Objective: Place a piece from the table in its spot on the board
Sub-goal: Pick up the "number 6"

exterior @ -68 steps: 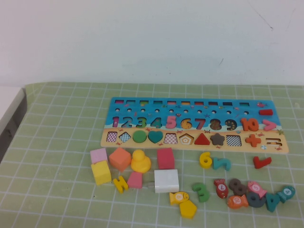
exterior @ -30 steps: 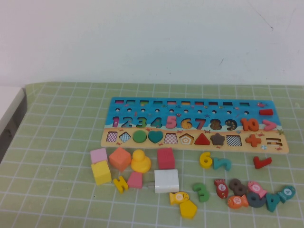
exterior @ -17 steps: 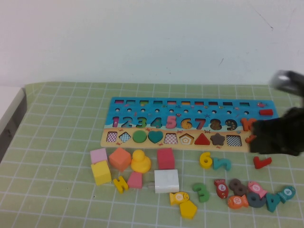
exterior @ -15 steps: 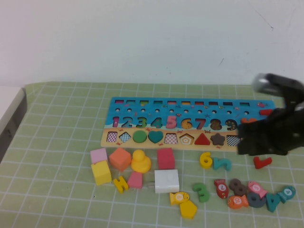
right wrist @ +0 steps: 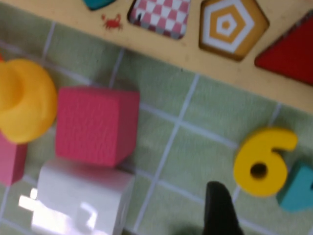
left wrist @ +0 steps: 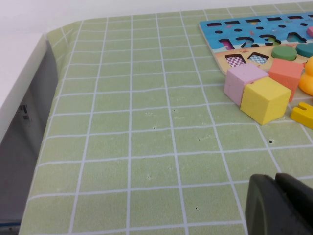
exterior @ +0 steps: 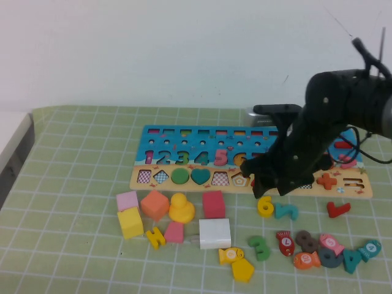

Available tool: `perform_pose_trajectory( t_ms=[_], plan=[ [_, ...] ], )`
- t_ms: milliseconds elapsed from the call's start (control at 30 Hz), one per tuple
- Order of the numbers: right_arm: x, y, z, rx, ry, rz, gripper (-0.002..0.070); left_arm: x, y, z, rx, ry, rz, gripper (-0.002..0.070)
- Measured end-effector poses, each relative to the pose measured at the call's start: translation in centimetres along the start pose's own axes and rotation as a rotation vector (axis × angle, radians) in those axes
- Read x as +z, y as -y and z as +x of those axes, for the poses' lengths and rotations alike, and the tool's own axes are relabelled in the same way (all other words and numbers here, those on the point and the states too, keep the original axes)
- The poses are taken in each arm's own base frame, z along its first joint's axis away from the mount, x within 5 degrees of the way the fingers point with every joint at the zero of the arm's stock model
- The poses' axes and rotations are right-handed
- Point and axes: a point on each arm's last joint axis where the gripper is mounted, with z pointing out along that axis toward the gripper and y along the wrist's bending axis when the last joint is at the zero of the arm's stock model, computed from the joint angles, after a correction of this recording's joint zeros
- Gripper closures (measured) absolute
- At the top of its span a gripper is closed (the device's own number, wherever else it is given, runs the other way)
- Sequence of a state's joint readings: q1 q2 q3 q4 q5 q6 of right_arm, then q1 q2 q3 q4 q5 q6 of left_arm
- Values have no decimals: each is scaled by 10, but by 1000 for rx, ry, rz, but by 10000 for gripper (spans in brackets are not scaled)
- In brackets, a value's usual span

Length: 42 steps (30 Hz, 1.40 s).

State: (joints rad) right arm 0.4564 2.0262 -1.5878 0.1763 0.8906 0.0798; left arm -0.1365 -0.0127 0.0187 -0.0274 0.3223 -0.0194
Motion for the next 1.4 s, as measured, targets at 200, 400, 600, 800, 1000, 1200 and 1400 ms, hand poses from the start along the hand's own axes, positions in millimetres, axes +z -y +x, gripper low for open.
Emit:
perform_pose_trajectory(
  t_ms=[200, 400, 600, 800, 1000, 1200, 1400],
  plan=[
    [19, -1, -14, 3, -24, 13, 283, 0, 0, 0, 0, 0, 0, 677],
    [35, 0, -10, 2, -84, 22, 283, 0, 0, 0, 0, 0, 0, 677],
    [42, 1, -9, 6, -107, 27, 283, 0, 0, 0, 0, 0, 0, 677],
    [45, 1, -9, 6, -115, 28, 317, 0, 0, 0, 0, 0, 0, 677],
    [45, 1, -11, 4, -111, 29, 357, 0, 0, 0, 0, 0, 0, 677],
    [44, 1, -18, -11, -107, 43, 360, 0, 0, 0, 0, 0, 0, 677],
    [43, 1, -20, -13, -104, 44, 360, 0, 0, 0, 0, 0, 0, 677]
  ],
)
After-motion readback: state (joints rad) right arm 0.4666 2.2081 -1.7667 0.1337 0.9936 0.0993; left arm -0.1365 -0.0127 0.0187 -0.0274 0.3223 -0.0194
